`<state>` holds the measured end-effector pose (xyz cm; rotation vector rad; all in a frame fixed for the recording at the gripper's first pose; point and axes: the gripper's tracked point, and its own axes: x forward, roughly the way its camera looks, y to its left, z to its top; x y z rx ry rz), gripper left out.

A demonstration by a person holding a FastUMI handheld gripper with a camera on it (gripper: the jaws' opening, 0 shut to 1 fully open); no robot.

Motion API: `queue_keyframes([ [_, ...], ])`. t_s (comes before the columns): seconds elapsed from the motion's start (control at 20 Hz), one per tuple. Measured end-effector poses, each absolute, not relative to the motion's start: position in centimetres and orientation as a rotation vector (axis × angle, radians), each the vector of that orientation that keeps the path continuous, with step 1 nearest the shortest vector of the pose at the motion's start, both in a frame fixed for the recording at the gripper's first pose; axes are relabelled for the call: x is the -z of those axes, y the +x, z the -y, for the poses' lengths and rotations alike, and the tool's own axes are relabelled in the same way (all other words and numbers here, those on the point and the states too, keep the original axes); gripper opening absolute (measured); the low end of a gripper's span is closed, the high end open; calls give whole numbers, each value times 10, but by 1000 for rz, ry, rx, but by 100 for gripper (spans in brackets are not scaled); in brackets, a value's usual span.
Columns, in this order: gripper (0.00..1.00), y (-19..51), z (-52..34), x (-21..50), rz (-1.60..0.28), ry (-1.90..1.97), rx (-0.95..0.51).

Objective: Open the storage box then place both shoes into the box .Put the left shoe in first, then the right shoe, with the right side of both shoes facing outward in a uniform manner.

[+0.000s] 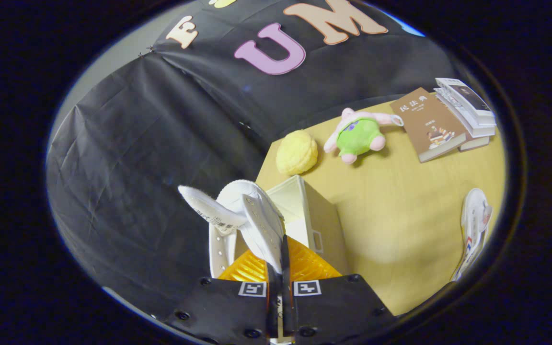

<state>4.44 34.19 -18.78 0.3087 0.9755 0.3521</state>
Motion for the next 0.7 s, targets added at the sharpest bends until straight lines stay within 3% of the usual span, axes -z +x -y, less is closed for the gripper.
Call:
queue_keyframes([
  [0.7, 7, 69, -394, 241, -1066, 285, -232],
])
